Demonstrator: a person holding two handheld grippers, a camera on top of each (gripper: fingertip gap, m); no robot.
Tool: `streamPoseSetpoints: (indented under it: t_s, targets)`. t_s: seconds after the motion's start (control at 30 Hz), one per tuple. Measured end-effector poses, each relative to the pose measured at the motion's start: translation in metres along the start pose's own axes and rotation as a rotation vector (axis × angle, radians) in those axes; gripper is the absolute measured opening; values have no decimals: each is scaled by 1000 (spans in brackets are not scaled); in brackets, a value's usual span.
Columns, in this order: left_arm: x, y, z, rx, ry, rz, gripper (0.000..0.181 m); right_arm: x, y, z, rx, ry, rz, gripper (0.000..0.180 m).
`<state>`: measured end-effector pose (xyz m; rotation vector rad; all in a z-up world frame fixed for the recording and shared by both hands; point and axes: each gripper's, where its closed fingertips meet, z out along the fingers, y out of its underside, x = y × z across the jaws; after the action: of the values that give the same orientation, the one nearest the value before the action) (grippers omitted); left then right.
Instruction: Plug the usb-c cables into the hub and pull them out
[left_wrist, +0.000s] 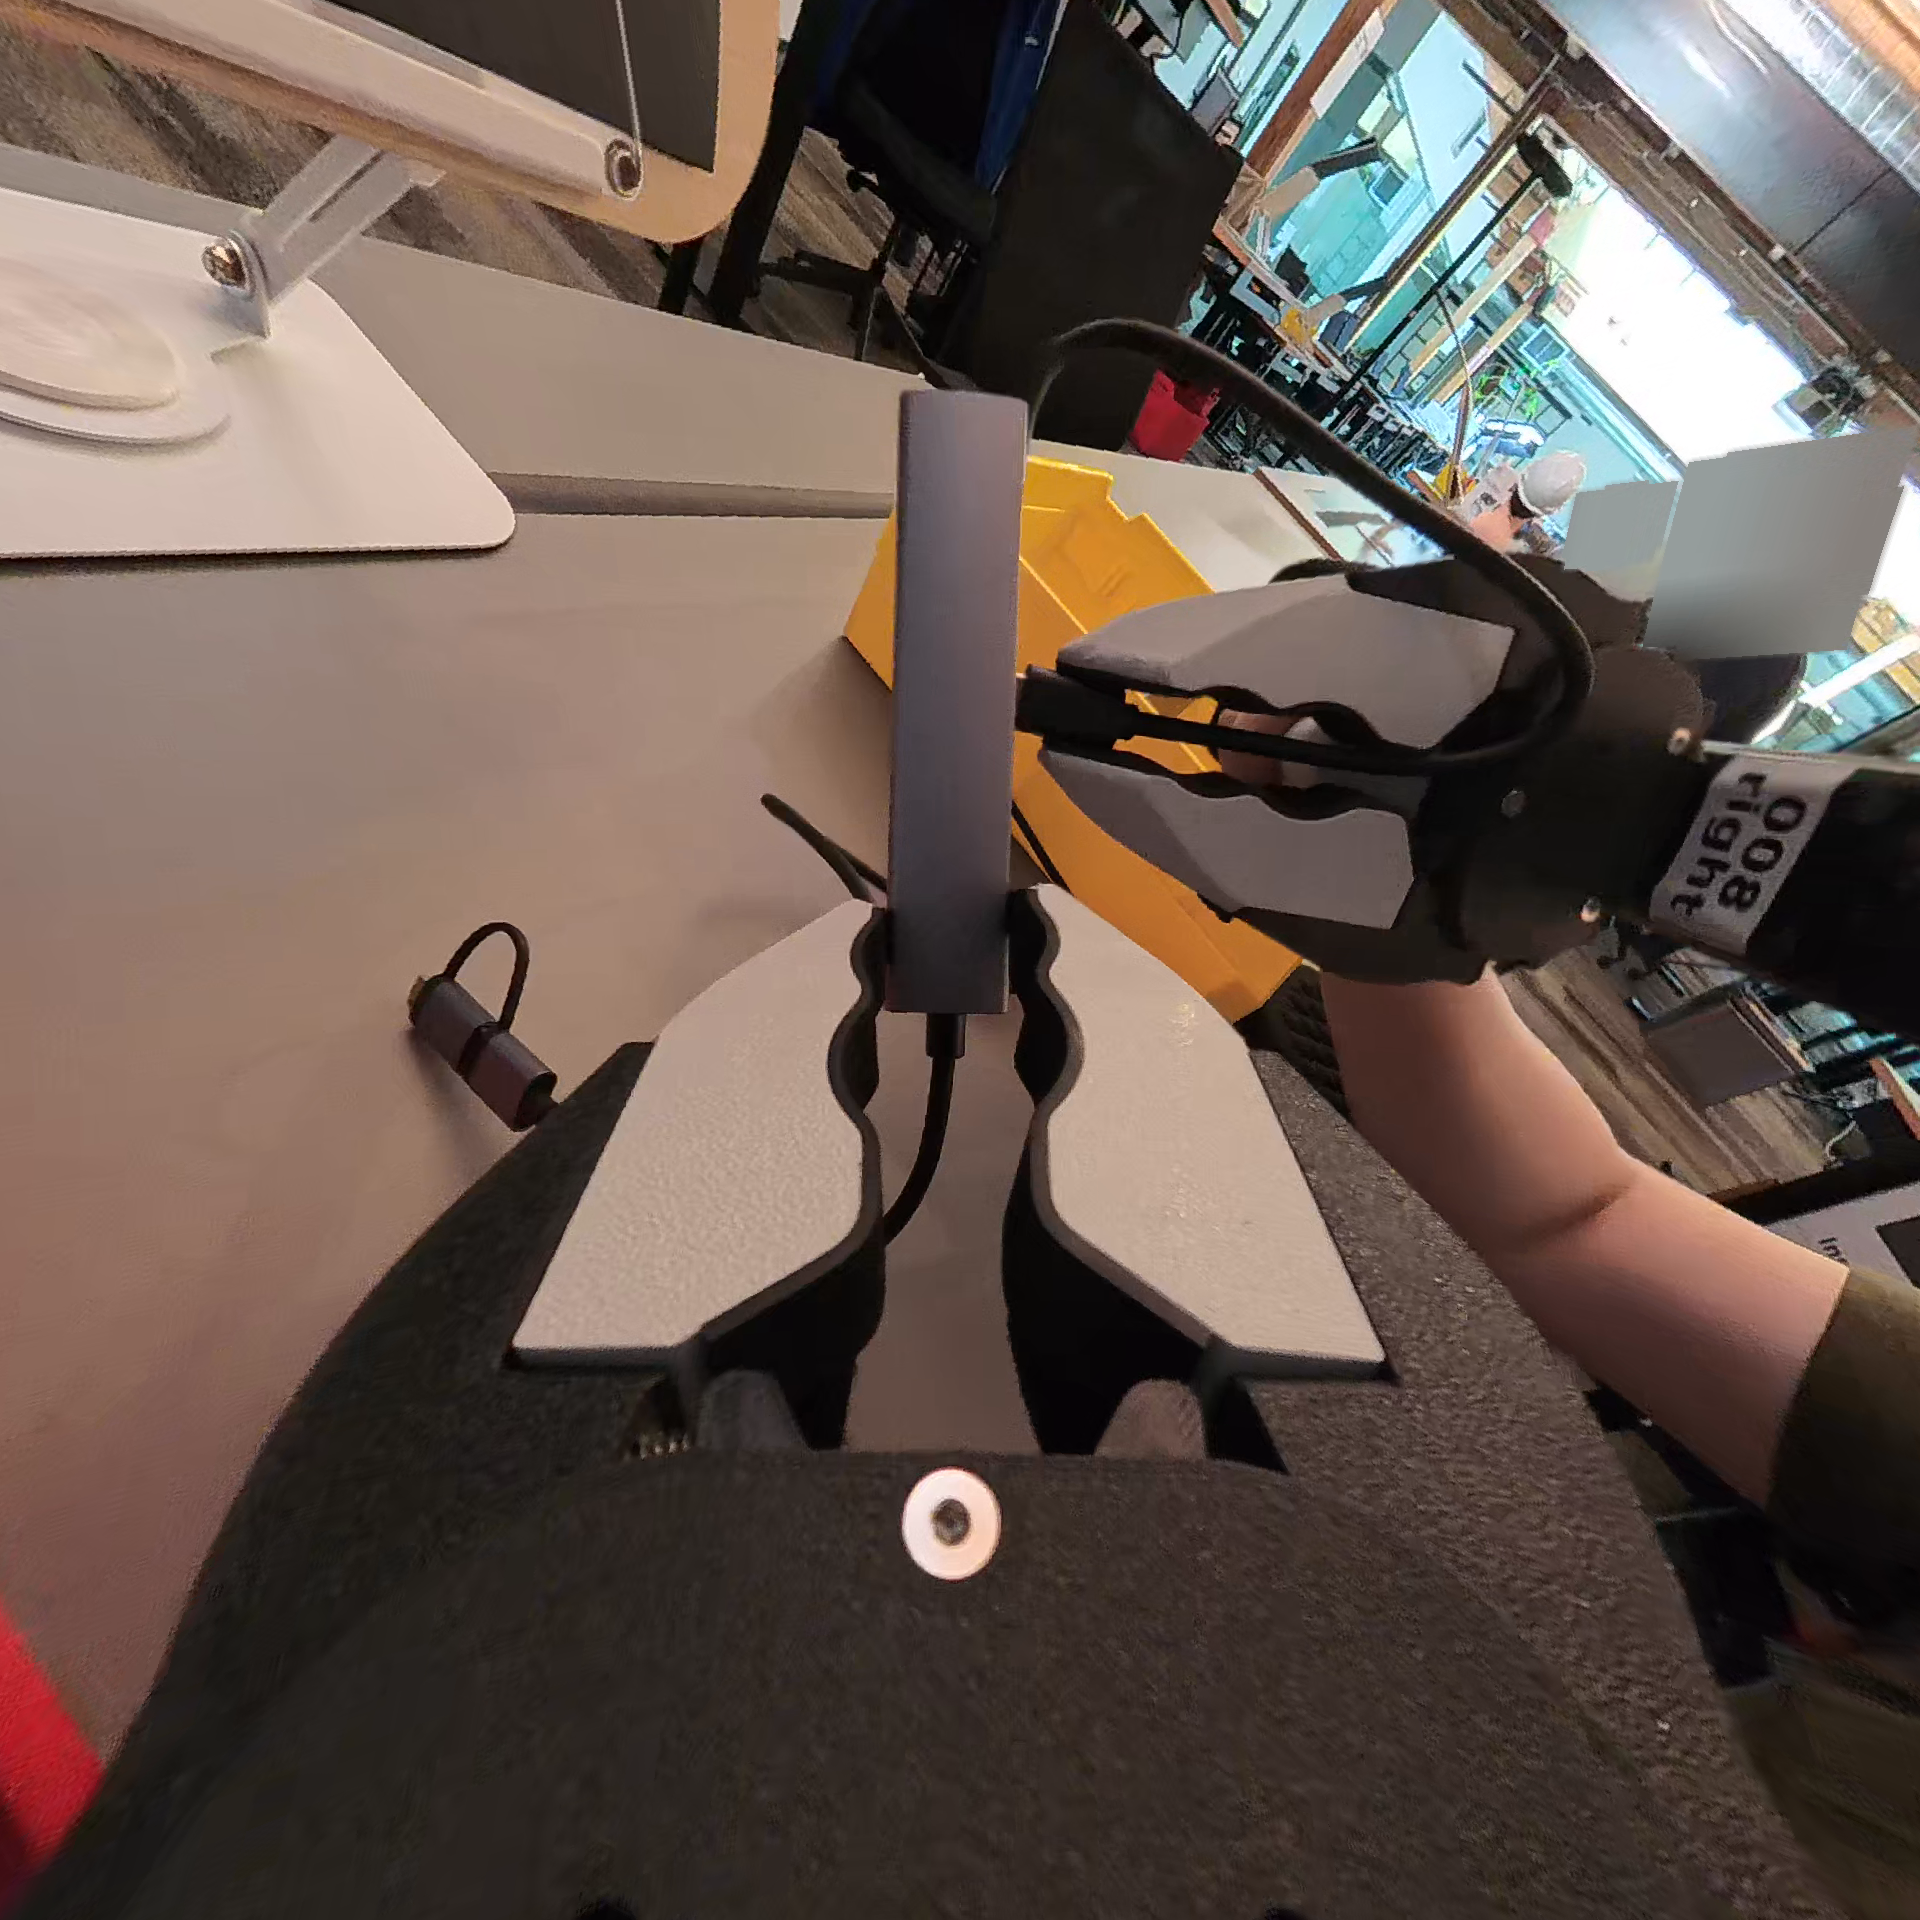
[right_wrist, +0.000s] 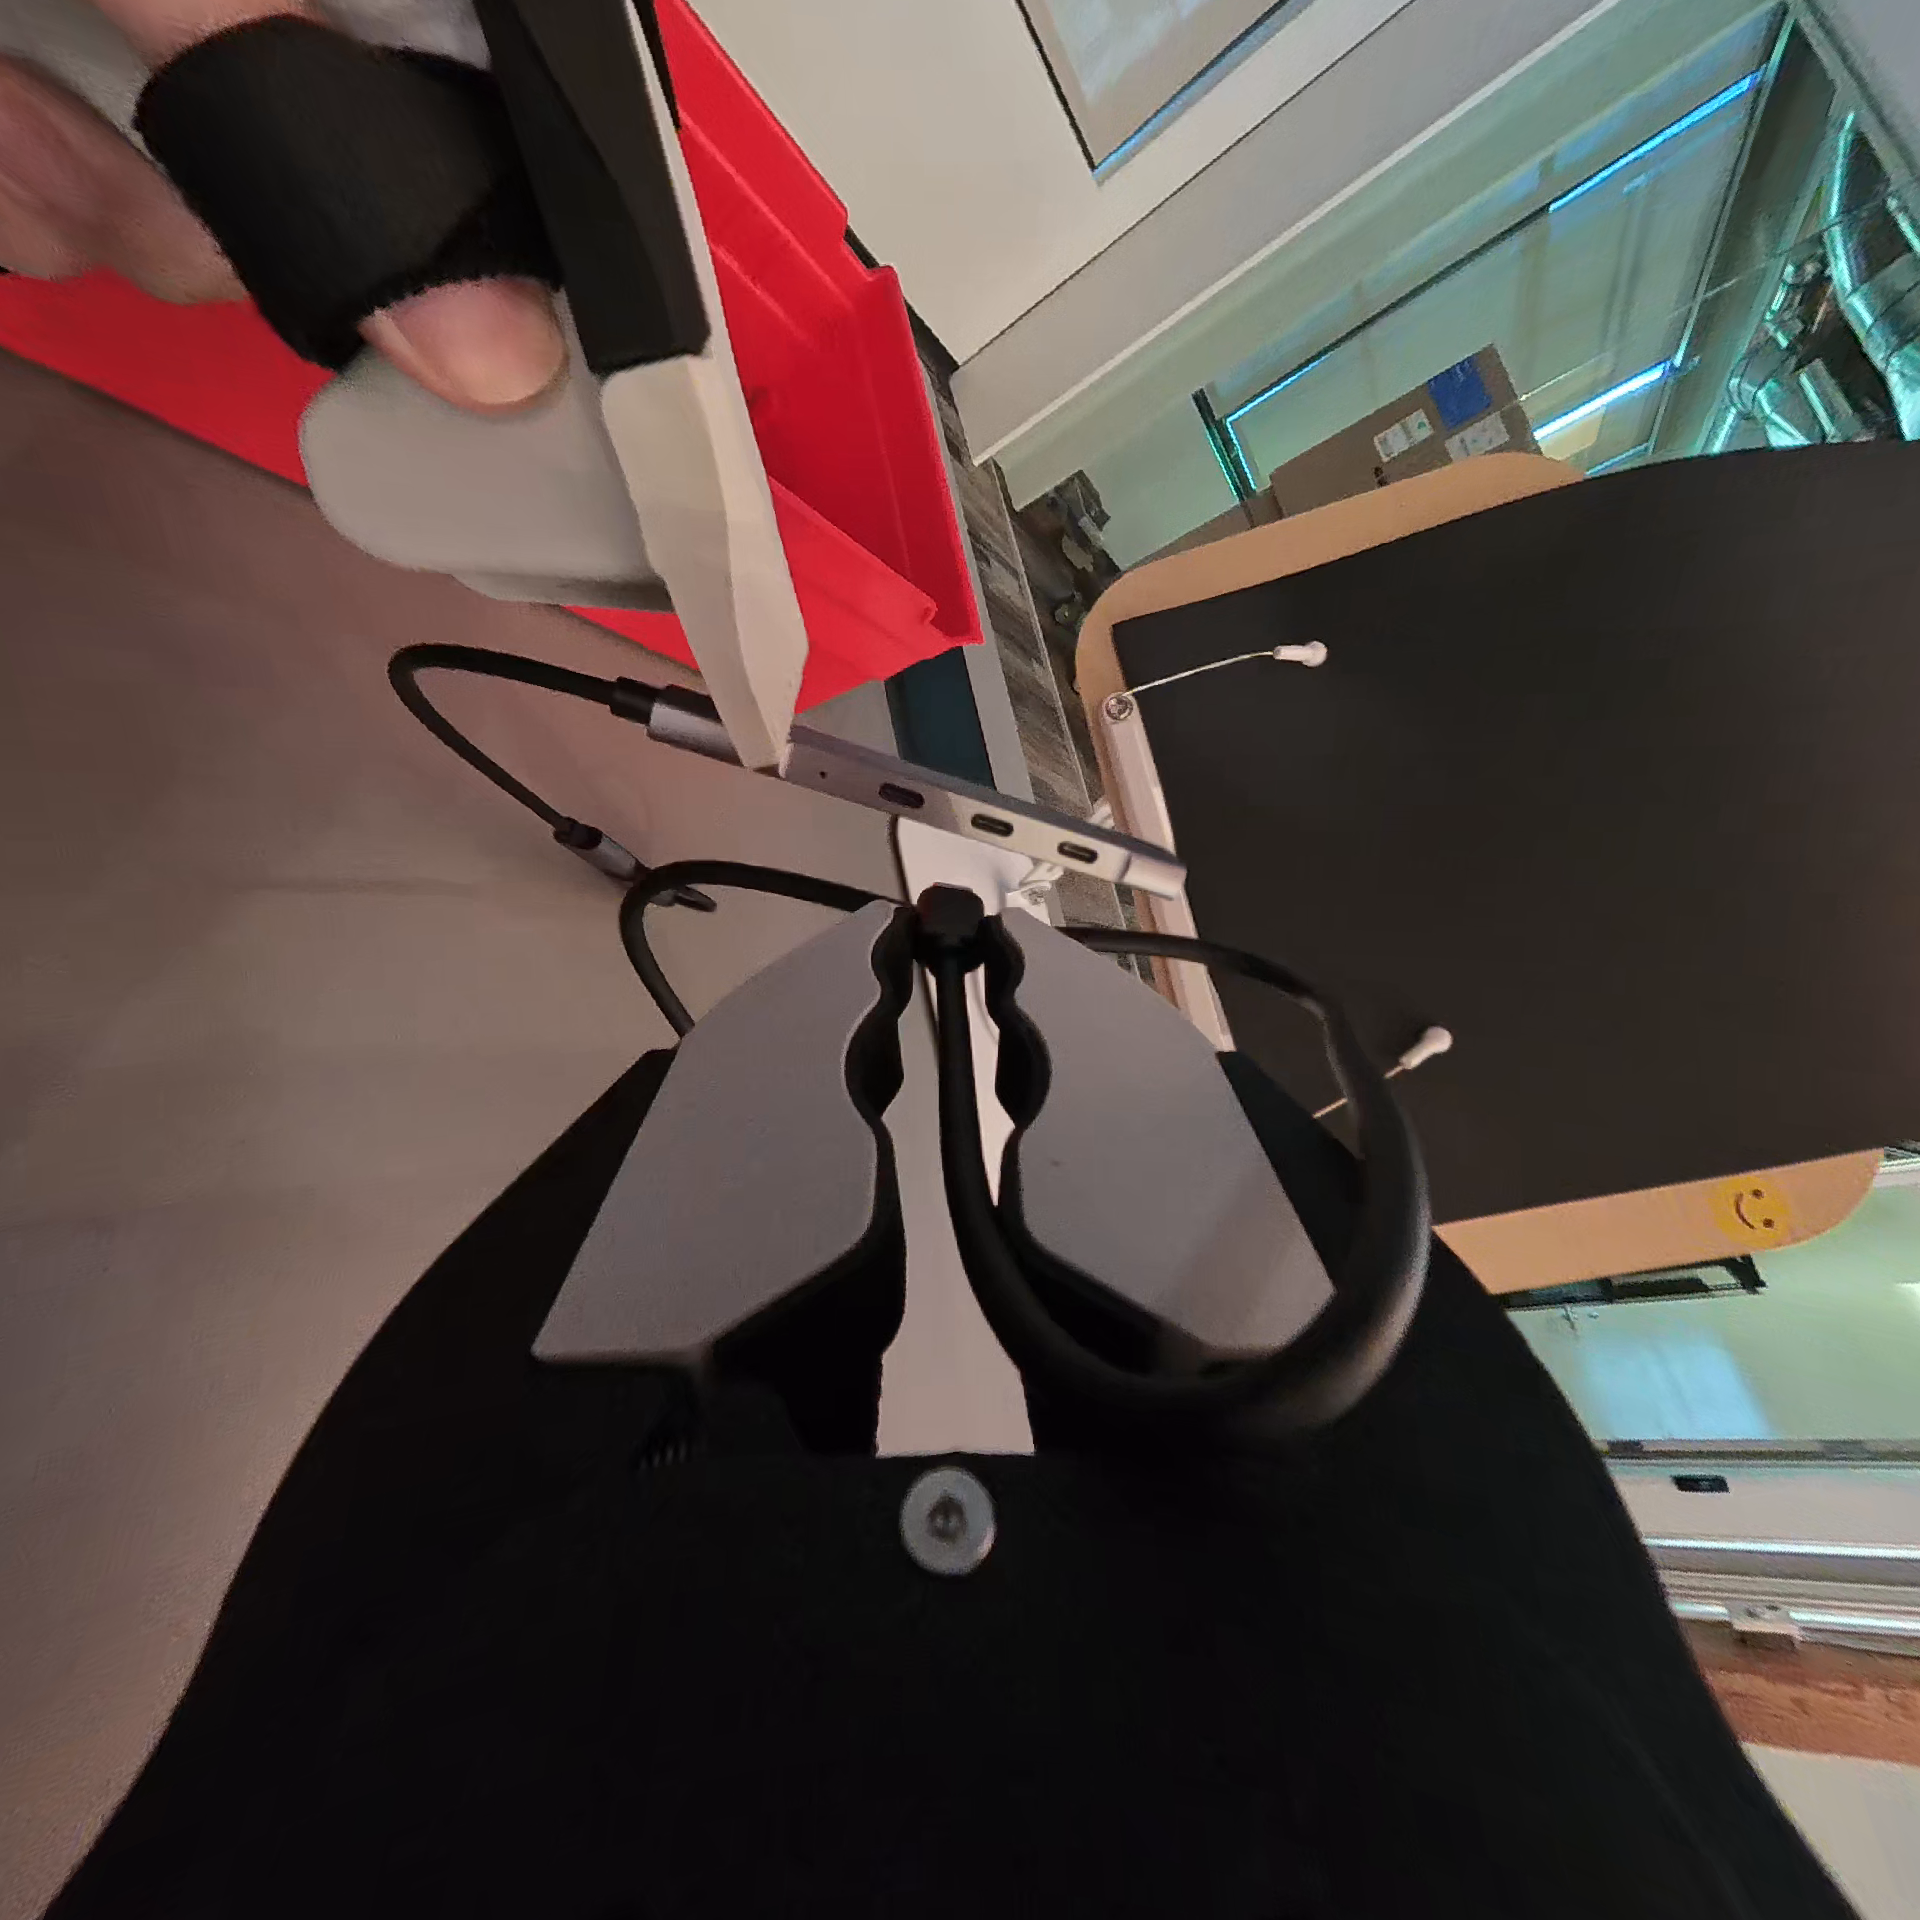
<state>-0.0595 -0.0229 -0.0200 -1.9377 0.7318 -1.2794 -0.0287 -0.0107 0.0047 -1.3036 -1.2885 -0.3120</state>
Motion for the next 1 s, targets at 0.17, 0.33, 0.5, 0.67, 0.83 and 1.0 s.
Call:
streamPoseSetpoints:
  t_s: [0.17,0.33,0.5,0.67,0.83,1.0]
  targets:
    - [-2,-1,-1,11,-4,-14,22,-6,-12,-2,77,-56,69,13]
    - [-4,0,-1,12,-1,-16,22,-6,-20,-5,128,-83,144,13]
    - [1,1,1,7,11,1,22,-6,-19,-5,140,-109,189,14]
    - [4,1,2,6,22,9,22,-7,-16,-4,133,-123,197,14]
    - [5,0,1,10,6,73,22,-5,-18,-5,144,-129,236,13]
    - [5,-3,0,30,3,92,22,-3,-18,-4,144,-159,353,14]
